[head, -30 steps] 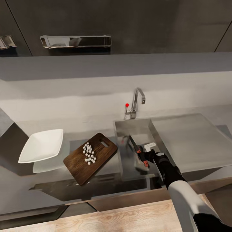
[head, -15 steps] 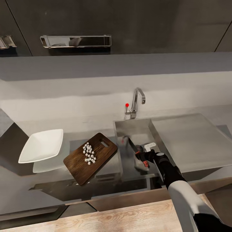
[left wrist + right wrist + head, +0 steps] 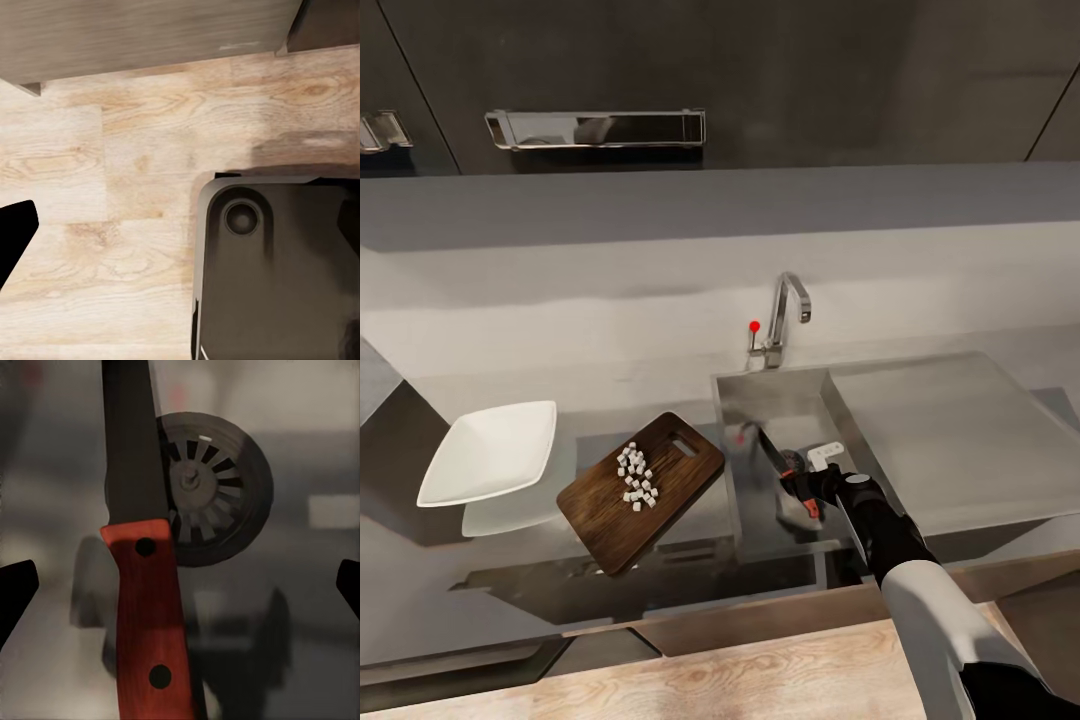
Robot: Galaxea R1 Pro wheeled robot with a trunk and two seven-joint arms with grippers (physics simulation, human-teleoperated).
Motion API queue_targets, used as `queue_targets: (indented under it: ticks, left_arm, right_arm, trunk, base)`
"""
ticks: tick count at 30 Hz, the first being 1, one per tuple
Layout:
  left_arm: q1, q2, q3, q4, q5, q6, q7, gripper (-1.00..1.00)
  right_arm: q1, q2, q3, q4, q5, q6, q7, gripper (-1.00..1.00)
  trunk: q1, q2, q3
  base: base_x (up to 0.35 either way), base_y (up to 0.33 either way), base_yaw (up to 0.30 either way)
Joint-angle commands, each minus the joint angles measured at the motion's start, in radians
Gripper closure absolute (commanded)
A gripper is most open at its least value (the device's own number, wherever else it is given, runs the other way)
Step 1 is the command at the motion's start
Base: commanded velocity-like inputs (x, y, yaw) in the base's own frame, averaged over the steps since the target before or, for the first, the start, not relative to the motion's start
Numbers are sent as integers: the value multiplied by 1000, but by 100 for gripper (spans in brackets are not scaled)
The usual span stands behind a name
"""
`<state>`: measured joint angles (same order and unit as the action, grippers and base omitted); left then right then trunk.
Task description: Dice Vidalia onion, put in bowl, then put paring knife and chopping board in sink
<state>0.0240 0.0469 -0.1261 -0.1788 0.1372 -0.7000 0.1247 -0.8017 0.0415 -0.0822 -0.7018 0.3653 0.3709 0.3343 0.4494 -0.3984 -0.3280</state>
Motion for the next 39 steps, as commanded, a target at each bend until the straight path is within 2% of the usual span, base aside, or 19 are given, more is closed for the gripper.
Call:
queue_targets:
  ticks: [1,8,24,39]
  left_arm:
    - [1,1,-9,-2,9,-1,4,-100]
    - [1,1,-9,-2,9,-1,4,-100]
    - [1,1,-10,-2,8,-1,4,-100]
    - [1,1,-10,-2,9,-1,4,-100]
  right_arm:
    - [-1,2,-7,-2,11,3,9,-100]
    - [0,0,-8,-12,11,1,11,-100]
    - [0,4,-8,-15,12,2,8,-100]
    - [0,2,-8,-13,11,-1,14,-100]
  trunk:
    - [1,-2,-1]
    - [1,-2,8]
    - [1,-2,9]
    - [1,-2,26]
  base:
    - [0,0,0]
    - [0,0,-23]
    - [0,0,-2]
    - [0,0,0]
